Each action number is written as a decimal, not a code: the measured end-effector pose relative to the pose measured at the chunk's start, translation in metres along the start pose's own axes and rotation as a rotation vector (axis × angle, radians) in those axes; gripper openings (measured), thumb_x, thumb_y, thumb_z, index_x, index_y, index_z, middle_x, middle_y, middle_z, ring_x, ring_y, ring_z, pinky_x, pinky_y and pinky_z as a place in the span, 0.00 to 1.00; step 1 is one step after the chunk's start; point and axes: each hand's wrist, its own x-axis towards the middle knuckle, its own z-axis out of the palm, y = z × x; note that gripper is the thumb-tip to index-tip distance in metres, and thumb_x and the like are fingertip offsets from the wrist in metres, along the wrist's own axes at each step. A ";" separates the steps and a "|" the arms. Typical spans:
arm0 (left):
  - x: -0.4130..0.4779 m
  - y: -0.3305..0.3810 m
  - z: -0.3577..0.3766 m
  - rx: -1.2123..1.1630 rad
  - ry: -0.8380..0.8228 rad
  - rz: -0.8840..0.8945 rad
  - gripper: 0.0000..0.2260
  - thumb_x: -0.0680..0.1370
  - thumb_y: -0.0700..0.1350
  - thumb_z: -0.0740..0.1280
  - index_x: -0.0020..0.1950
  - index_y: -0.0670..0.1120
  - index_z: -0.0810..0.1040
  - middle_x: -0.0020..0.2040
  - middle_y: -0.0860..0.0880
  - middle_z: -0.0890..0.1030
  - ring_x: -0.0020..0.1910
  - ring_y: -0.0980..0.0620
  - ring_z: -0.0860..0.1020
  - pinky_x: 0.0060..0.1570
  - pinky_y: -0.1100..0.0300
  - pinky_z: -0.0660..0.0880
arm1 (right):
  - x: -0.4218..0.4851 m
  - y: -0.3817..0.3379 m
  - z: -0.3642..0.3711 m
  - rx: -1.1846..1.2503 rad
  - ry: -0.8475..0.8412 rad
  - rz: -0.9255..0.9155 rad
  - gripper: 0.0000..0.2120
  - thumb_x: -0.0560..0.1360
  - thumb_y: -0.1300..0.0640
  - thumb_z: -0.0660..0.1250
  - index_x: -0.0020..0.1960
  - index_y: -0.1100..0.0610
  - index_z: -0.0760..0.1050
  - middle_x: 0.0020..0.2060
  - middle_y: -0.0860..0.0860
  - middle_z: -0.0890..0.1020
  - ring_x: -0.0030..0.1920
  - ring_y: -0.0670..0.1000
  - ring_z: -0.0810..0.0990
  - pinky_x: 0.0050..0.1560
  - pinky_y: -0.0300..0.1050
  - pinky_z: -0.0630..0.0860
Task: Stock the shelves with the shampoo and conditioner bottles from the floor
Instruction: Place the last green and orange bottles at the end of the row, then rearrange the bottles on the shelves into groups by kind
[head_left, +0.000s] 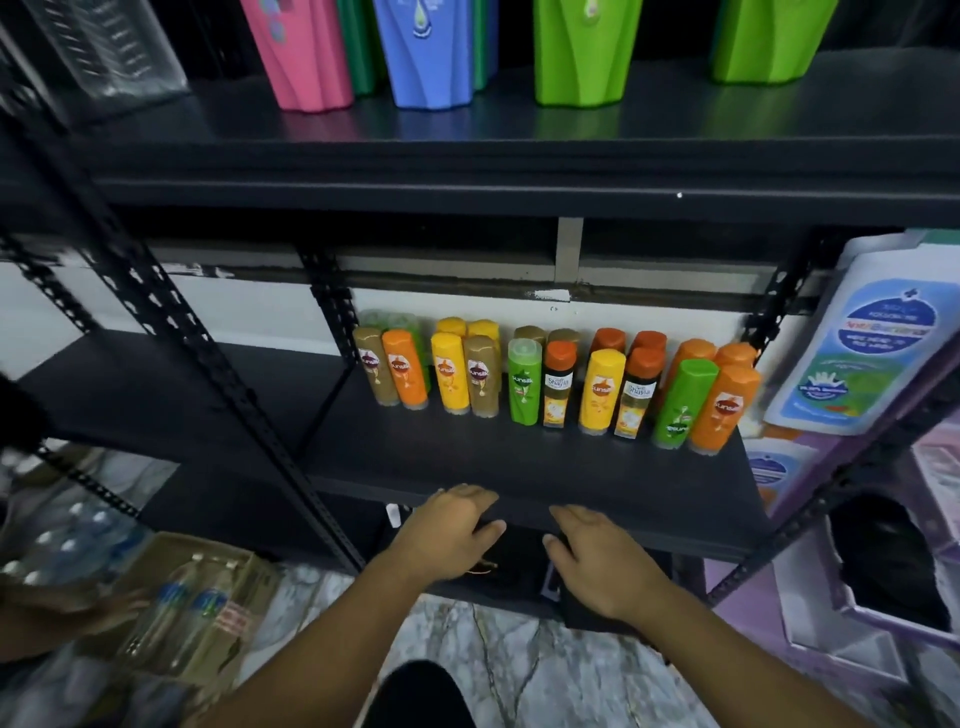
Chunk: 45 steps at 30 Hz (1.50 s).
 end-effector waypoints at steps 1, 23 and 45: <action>-0.002 -0.002 -0.006 0.006 0.003 0.005 0.24 0.85 0.56 0.60 0.79 0.47 0.67 0.78 0.50 0.70 0.76 0.50 0.66 0.75 0.55 0.61 | 0.000 -0.008 -0.005 0.005 -0.003 -0.010 0.28 0.85 0.43 0.51 0.81 0.55 0.57 0.79 0.51 0.63 0.78 0.52 0.60 0.77 0.47 0.58; -0.111 -0.008 -0.311 0.055 0.108 0.113 0.16 0.83 0.61 0.60 0.61 0.53 0.78 0.55 0.53 0.81 0.54 0.51 0.79 0.55 0.49 0.78 | -0.056 -0.235 -0.240 0.095 0.191 -0.109 0.21 0.84 0.44 0.55 0.72 0.51 0.71 0.66 0.48 0.76 0.68 0.50 0.73 0.68 0.46 0.70; -0.038 -0.058 -0.457 0.031 0.291 -0.019 0.21 0.84 0.55 0.63 0.71 0.43 0.76 0.69 0.45 0.78 0.67 0.46 0.75 0.66 0.50 0.73 | 0.092 -0.317 -0.344 -0.066 0.208 -0.087 0.26 0.83 0.43 0.55 0.72 0.60 0.70 0.70 0.55 0.72 0.70 0.57 0.70 0.70 0.52 0.69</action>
